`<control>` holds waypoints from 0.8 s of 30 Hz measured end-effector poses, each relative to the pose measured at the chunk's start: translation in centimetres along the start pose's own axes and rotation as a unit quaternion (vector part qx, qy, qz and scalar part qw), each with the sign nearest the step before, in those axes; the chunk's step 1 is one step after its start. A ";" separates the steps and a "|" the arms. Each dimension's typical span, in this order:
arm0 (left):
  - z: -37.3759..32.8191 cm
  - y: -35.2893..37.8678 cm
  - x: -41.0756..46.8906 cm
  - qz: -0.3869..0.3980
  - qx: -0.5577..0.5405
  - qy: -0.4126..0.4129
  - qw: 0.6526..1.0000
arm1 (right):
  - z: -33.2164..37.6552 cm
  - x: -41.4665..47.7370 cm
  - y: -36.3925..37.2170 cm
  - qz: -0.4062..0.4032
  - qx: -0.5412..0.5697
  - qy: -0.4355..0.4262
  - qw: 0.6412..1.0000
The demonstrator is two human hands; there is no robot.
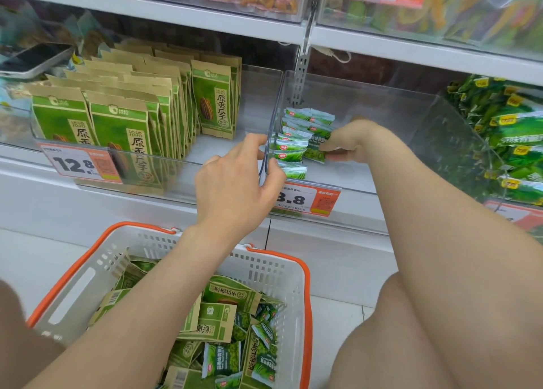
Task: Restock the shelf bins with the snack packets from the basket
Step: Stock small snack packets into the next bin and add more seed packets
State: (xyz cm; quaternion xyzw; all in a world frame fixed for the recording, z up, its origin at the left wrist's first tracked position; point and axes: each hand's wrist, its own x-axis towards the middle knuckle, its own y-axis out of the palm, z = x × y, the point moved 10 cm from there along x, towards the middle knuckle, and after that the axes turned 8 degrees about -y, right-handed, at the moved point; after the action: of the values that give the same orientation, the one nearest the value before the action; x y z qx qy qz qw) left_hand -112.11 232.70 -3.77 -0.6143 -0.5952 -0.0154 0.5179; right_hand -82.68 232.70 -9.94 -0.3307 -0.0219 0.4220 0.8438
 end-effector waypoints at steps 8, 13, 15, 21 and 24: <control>0.4 0.4 -0.6 0.053 -0.149 -0.007 0.987 | 6.1 -7.7 -2.8 -0.152 -0.236 -0.178 0.943; -0.2 -3.6 -2.8 -0.080 -0.101 0.069 0.989 | 10.5 -16.9 0.4 -0.178 -0.177 -0.318 0.914; 0.5 -3.2 -4.5 -0.064 -0.082 0.109 0.989 | 10.8 -19.8 2.7 -0.157 -0.194 -0.349 0.903; 10.3 6.7 -13.0 0.408 0.076 0.009 0.910 | 6.4 -23.8 14.4 0.104 -0.397 -0.363 0.837; 15.4 8.7 -19.5 0.586 0.200 -0.009 0.785 | 3.1 -26.2 19.8 0.246 -0.487 -0.375 0.750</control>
State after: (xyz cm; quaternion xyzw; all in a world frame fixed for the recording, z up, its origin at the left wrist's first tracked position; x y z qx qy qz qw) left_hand -120.55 230.97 -28.67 -0.7279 -0.1147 0.4161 0.5327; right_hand -114.30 223.73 -12.57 -0.5056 -0.4572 0.6370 0.3599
